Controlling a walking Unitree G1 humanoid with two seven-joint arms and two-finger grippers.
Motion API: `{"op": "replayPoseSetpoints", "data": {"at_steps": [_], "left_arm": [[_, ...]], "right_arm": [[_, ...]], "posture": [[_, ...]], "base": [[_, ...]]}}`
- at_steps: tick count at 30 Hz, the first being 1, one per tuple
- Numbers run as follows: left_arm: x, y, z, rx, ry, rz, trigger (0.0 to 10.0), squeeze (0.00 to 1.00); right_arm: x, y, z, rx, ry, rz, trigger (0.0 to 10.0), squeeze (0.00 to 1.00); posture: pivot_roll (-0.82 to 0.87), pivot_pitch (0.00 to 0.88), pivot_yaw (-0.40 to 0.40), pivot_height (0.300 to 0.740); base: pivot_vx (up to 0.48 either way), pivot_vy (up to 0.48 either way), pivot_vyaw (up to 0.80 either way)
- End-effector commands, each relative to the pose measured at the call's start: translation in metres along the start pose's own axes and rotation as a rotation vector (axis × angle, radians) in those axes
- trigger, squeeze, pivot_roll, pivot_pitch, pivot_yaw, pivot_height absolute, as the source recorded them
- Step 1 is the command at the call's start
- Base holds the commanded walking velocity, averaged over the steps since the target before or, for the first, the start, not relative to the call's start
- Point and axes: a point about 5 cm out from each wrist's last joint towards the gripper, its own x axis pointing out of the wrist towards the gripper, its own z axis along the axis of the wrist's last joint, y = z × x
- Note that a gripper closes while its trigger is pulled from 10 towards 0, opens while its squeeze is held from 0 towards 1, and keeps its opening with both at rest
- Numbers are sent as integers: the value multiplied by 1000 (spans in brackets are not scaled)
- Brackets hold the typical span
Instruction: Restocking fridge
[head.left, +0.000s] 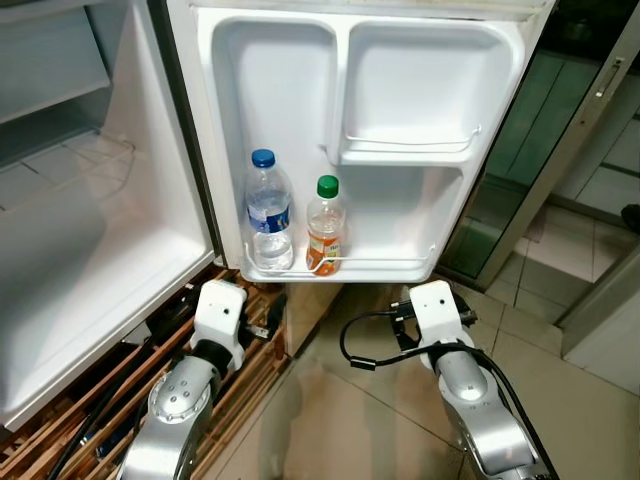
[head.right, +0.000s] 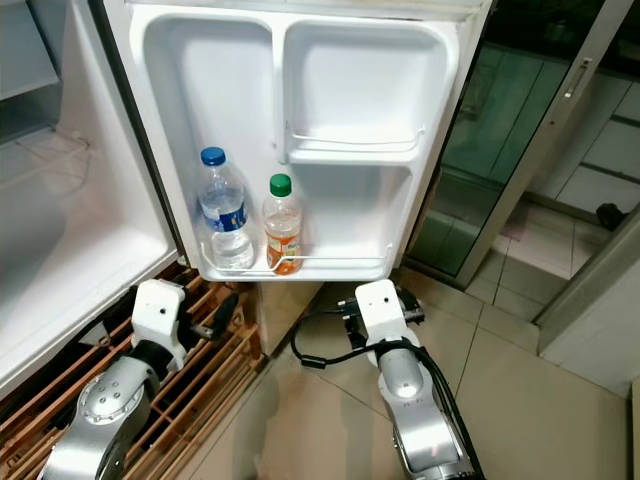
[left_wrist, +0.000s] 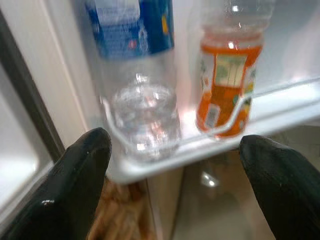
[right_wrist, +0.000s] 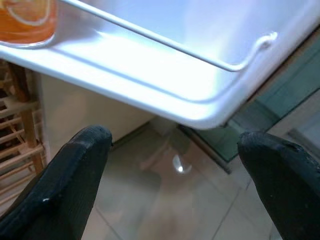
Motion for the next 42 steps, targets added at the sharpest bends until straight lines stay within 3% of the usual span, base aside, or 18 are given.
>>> {"op": "replayPoseSetpoints", "data": {"at_steps": [1, 5, 6, 11, 21, 23, 25, 29, 42], "left_arm": [[8, -2, 1, 25, -35, 20, 10000, 0], [19, -5, 3, 38, -76, 36, 10000, 0], [23, -9, 10, 58, -103, 8, 10000, 0], [27, -11, 11, 83, -98, -7, 10000, 0], [30, -11, 12, 37, -102, 37, 10000, 0], [20, 3, 7, -85, -89, 170, 10000, 0], [9, 14, -2, -133, -65, 253, 10000, 0], [0, 19, -5, -120, -70, 283, 10000, 0], [0, 19, -5, -120, -70, 283, 10000, 0]], "right_arm": [[11, -51, 98, 87, -650, -115, 10000, 0], [19, -34, 94, 93, -608, -43, 10000, 0], [22, -23, 98, 123, -593, 18, 10000, 0], [28, -8, 100, 161, -565, 117, 10000, 0], [33, -10, 96, 175, -550, 124, 10000, 0], [29, -26, 99, 194, -604, -12, 10000, 0], [27, -33, 96, 199, -613, -56, 10000, 0], [25, -34, 90, 221, -610, -62, 10000, 0], [25, -34, 90, 221, -610, -62, 10000, 0]], "posture": [[-90, 0, 12, 740], [-85, 0, 5, 740], [-84, 0, 3, 740], [-82, 0, -4, 740], [-71, 0, -21, 740], [-70, 0, -22, 740], [-71, 0, -21, 740], [-67, 0, -21, 740], [-67, 0, -21, 740]], "base": [[0, 0, 0], [0, 0, 0], [0, 0, 0], [0, 0, 0], [0, 0, 0], [0, 0, 0], [0, 0, 0], [0, 0, 0], [0, 0, 0]]}}
